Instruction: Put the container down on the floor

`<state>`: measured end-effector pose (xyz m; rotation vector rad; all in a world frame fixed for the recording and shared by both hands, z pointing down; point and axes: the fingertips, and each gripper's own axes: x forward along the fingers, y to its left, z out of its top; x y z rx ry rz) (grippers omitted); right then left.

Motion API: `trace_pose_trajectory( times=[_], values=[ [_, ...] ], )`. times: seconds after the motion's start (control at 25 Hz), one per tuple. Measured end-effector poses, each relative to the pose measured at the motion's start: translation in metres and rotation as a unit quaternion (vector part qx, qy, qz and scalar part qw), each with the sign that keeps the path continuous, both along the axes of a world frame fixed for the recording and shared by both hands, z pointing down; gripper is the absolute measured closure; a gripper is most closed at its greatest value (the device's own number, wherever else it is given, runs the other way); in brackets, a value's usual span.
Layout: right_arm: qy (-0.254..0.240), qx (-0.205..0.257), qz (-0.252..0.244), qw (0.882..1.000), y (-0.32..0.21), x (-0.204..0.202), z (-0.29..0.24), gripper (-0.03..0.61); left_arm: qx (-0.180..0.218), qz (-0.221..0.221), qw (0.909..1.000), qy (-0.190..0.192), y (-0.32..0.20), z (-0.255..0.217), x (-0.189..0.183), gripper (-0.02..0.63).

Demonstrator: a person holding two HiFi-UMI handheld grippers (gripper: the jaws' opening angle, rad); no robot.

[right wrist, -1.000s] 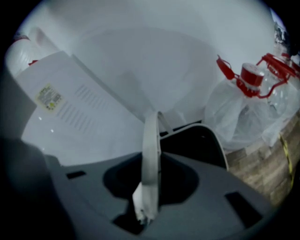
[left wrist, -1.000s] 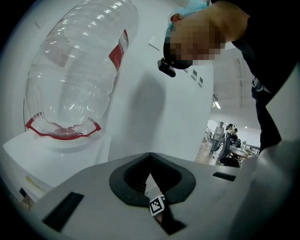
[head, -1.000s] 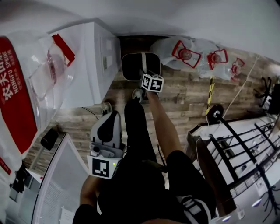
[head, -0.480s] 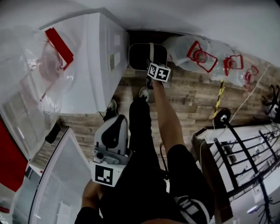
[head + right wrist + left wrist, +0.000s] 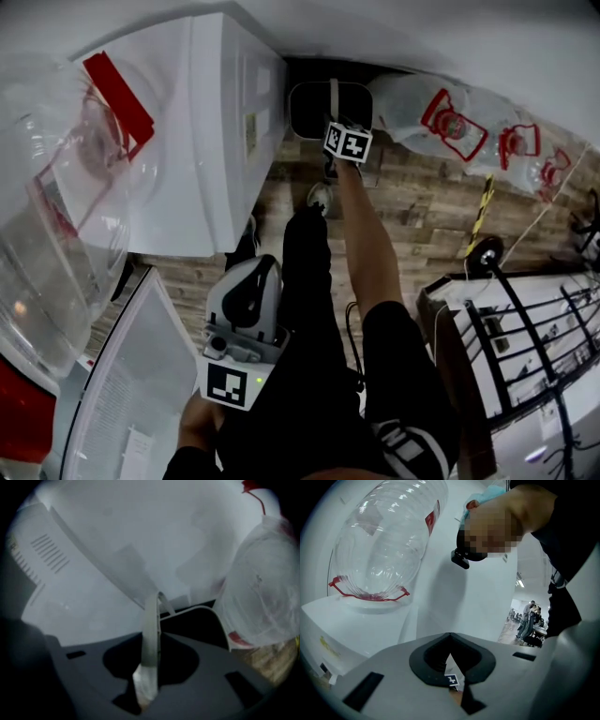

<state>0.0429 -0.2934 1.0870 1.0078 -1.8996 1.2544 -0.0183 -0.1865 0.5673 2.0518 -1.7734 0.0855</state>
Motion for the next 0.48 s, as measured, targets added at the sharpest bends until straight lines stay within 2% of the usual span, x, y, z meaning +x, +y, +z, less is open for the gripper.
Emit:
trace_pose_trajectory(
  times=[0.12,0.24,0.48],
  values=[
    [0.004,-0.001,0.017,1.000,-0.012,0.006,0.002,0.479,-0.002,0.003,1.0000,0.003,0.002,0.003,0.000,0.586],
    [-0.012,-0.009,0.034,0.999,-0.018,0.008,-0.001,0.480,-0.004,0.007,1.0000,0.004,0.003,0.006,-0.001,0.586],
    [-0.032,0.005,0.031,0.999,-0.021,-0.007,-0.010,0.479,-0.007,0.002,0.9999,0.012,0.003,0.006,-0.004,0.586]
  ],
)
